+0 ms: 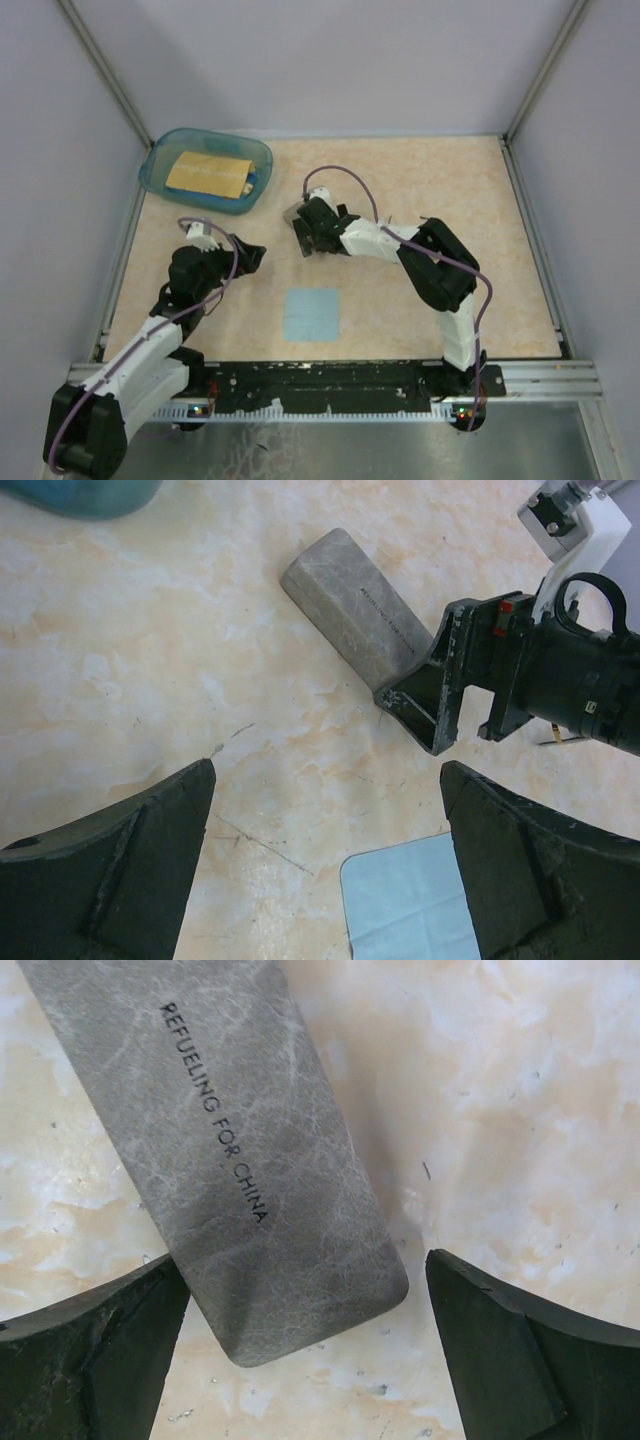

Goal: Organize the sunglasses
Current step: Pick up the sunglasses case from the center of the board.

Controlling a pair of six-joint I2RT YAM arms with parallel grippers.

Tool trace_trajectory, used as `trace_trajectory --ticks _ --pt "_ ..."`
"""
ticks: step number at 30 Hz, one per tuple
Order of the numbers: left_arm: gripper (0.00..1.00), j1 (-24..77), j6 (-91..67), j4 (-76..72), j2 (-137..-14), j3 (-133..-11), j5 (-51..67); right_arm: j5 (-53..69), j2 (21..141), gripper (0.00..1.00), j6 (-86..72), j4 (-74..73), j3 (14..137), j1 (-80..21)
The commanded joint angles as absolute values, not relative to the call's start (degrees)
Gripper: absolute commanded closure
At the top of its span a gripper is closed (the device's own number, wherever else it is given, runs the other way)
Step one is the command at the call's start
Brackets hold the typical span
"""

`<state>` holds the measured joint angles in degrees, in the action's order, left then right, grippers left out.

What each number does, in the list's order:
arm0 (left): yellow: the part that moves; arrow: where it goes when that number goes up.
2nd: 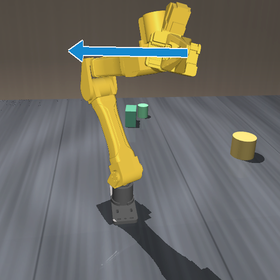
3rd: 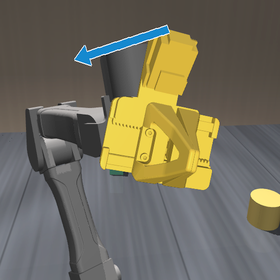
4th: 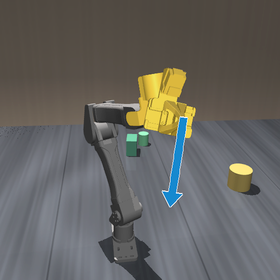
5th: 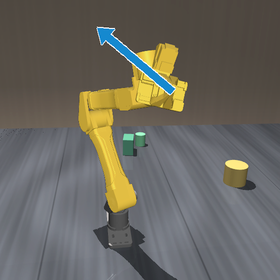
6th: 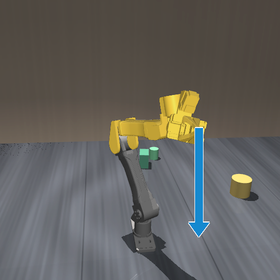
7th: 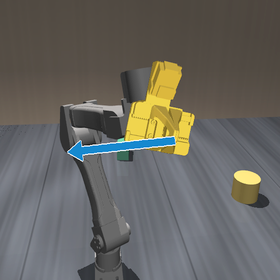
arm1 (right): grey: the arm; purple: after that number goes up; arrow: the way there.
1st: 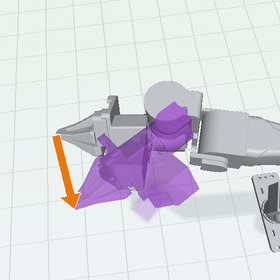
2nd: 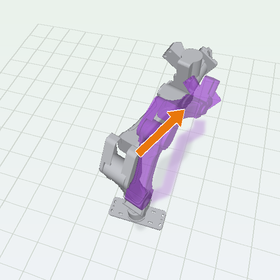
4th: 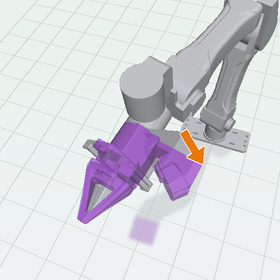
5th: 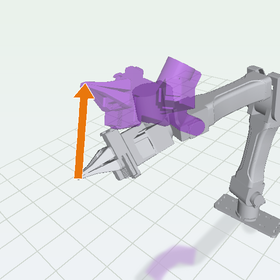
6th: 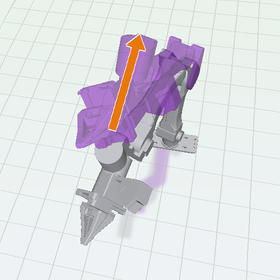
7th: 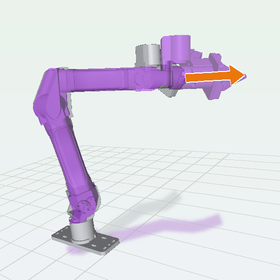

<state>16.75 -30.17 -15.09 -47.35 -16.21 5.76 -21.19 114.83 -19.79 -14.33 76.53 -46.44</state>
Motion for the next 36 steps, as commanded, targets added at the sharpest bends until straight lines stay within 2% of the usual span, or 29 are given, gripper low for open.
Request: trace_trajectory --ticks 1,9,28,30,34,36 --pt "0.00 16.92 -29.64 -17.62 -47.33 -18.03 8.12 -17.64 113.17 0.01 -12.89 -8.26 77.77 -45.15" --pt "0.00 16.94 -28.86 -18.28 -48.23 -18.10 8.38 -13.01 114.42 0.02 -7.69 -6.19 78.91 -44.14" --pt "0.00 16.91 -28.42 -18.02 -47.91 -18.02 7.91 -7.21 111.00 0.30 -9.09 -3.17 74.07 -43.46" --pt "0.00 16.92 -28.39 -18.10 -48.10 -18.01 7.91 -7.06 110.64 0.29 -9.39 -2.76 73.63 -43.42" --pt "0.00 16.89 -28.15 -18.24 -48.53 -18.15 7.82 -5.92 109.85 0.10 -9.96 -2.18 72.87 -43.09" --pt "0.00 16.94 -28.14 -18.28 -48.81 -18.28 7.81 -5.95 109.60 0.09 -10.15 -2.03 72.63 -42.99"
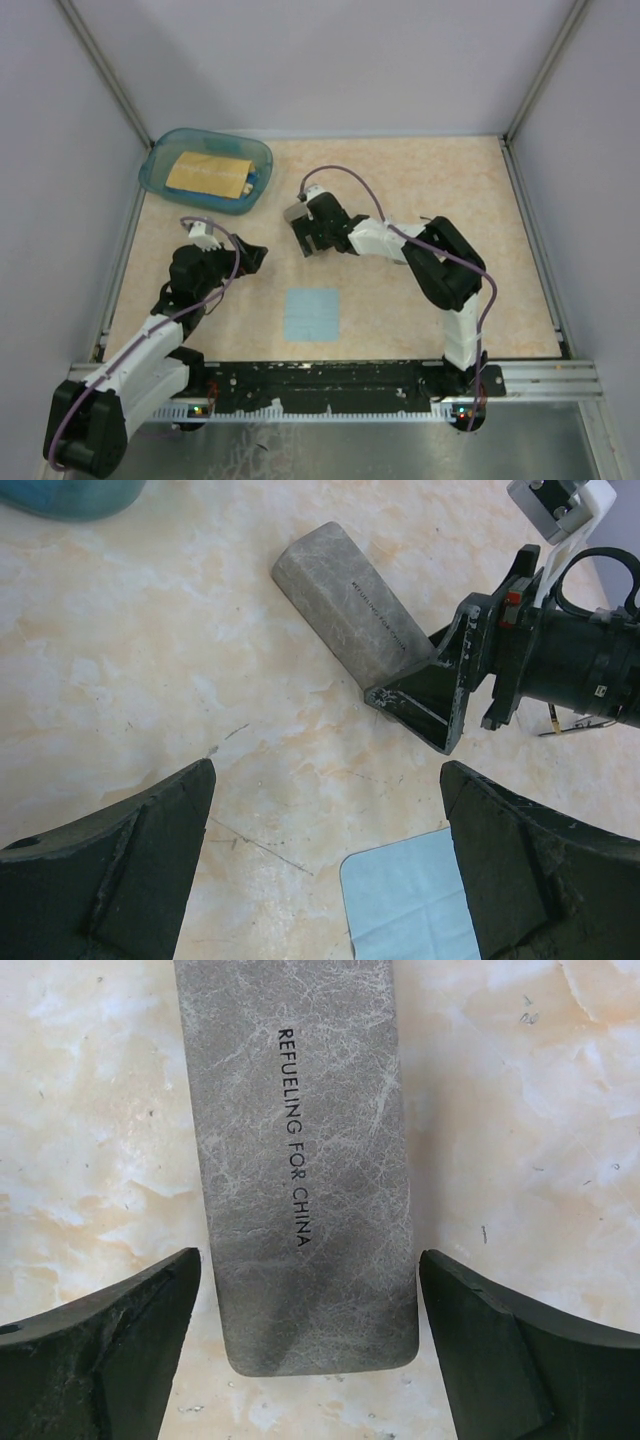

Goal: Organize the sunglasses
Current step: Pick up the sunglasses case from the center of the board.

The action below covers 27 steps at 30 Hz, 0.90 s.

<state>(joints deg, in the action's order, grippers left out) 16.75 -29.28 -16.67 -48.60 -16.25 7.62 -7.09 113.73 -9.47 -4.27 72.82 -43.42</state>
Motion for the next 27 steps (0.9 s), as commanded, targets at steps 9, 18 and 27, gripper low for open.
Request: trace_trajectory --ticks 9,18,27 --pt "0.00 16.92 -28.15 -18.46 -49.34 -18.57 7.69 -5.40 108.45 0.15 -10.73 -1.36 71.72 -42.45" --pt "0.00 16.96 -28.04 -18.20 -49.02 -18.54 7.67 -4.85 108.79 0.21 -10.76 -1.20 71.83 -42.01" --pt "0.00 16.90 -28.04 -18.19 -49.08 -18.46 7.65 -4.54 109.11 0.24 -10.52 -1.17 71.88 -42.01"
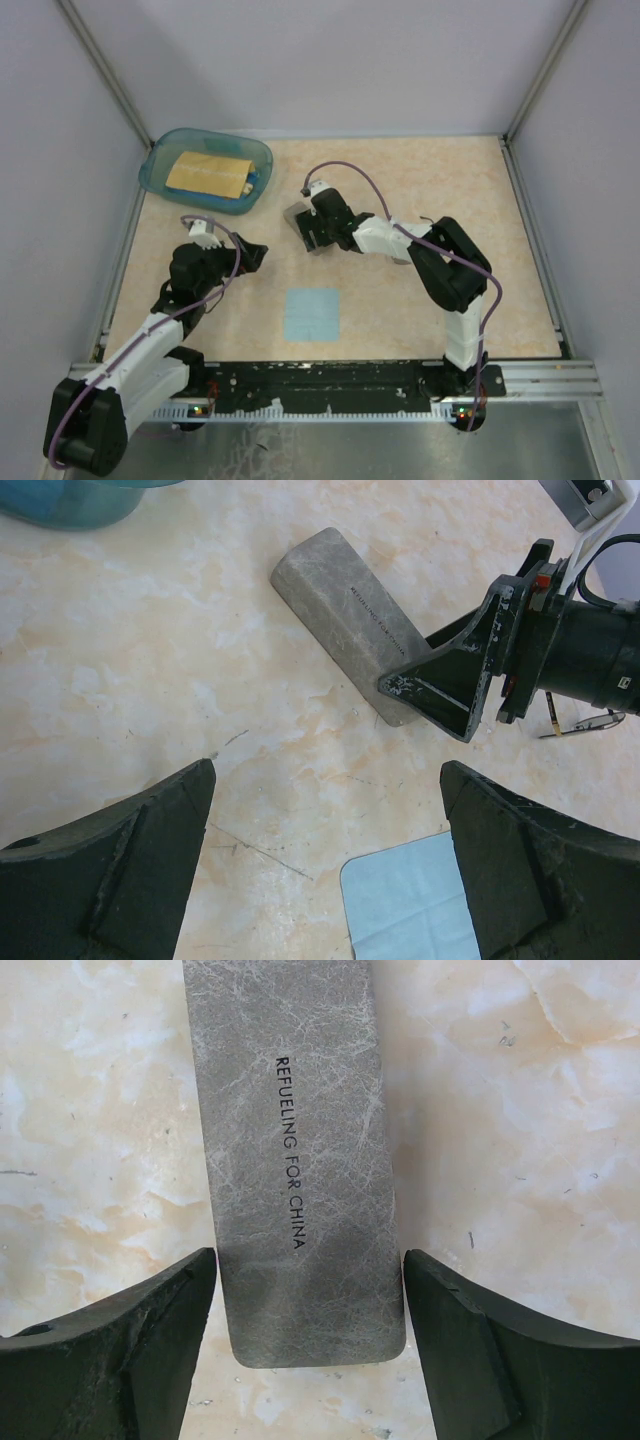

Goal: Organize the sunglasses
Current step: Pick up the sunglasses case from the center of the board.

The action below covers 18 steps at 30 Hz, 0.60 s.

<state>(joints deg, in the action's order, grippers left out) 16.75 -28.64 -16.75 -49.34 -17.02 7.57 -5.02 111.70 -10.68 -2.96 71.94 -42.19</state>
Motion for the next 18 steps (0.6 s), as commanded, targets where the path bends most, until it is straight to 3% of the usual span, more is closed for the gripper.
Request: trace_trajectory --ticks 1,18 --pt "0.00 16.88 -28.05 -18.19 -49.12 -18.50 7.65 -4.63 109.11 0.24 -10.49 -1.14 71.89 -42.01" --pt "0.00 16.88 -27.94 -17.75 -48.71 -18.65 7.29 -4.65 110.19 0.25 -10.11 -1.72 72.85 -42.01"
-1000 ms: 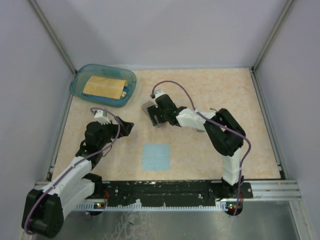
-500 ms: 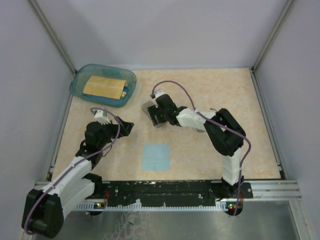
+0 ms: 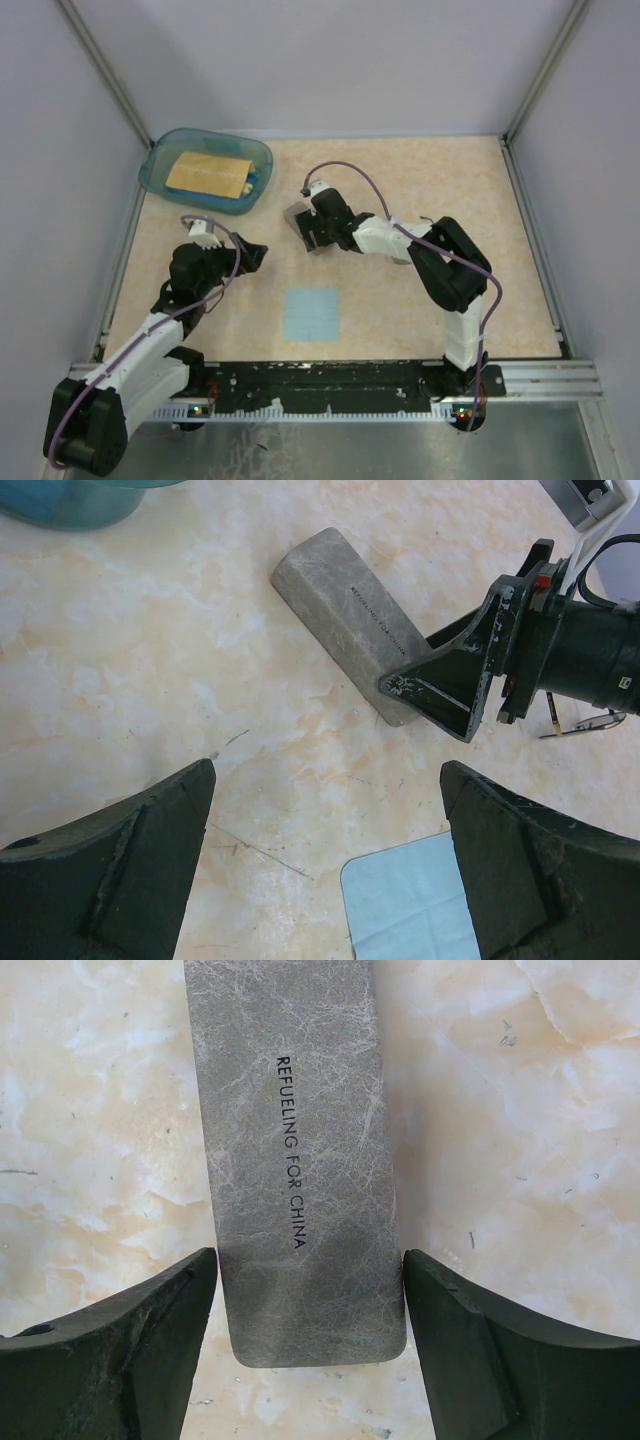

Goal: Organize the sunglasses
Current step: Pick up the sunglasses case from the center of the board.

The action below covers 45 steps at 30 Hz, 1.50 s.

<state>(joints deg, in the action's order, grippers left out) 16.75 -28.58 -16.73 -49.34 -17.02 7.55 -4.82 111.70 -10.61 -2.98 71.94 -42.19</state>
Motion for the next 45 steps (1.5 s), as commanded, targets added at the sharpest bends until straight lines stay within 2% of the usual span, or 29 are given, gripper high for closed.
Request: trace_trajectory --ticks 1,17,22,28,32,35,38,41,44,45 --pt "0.00 16.94 -27.87 -17.78 -48.71 -18.64 7.23 -4.66 110.29 0.25 -10.04 -1.72 72.93 -42.01" --pt "0.00 16.91 -27.80 -17.01 -48.19 -18.76 7.03 -4.91 110.81 0.23 -9.51 -2.38 73.53 -42.06" --pt "0.00 16.95 -27.86 -16.97 -48.21 -18.78 6.90 -5.88 110.90 0.25 -8.92 -2.93 73.79 -42.01" --pt "0.00 16.87 -27.90 -16.96 -48.29 -18.81 6.98 -7.28 111.24 0.33 -8.12 -3.52 74.00 -42.01" --pt "0.00 16.91 -27.87 -16.96 -48.31 -18.79 6.98 -7.55 111.45 0.26 -7.92 -3.73 74.13 -42.06" --pt "0.00 16.90 -27.86 -16.96 -48.20 -18.81 6.96 -7.53 111.42 0.27 -7.87 -3.71 74.09 -42.01" --pt "0.00 16.91 -27.87 -16.96 -48.18 -18.76 7.02 -7.63 111.36 0.34 -7.88 -3.63 74.09 -42.01" --pt "0.00 16.92 -27.96 -16.96 -48.19 -18.72 7.02 -7.47 111.02 0.53 -7.89 -3.39 74.01 -42.01" --pt "0.00 16.87 -28.03 -17.20 -48.35 -18.57 7.14 -6.56 109.81 0.69 -8.23 -2.12 73.28 -41.94" --pt "0.00 16.94 -28.17 -17.52 -48.48 -18.50 7.26 -5.94 109.20 0.71 -8.44 -1.97 73.30 -41.97"
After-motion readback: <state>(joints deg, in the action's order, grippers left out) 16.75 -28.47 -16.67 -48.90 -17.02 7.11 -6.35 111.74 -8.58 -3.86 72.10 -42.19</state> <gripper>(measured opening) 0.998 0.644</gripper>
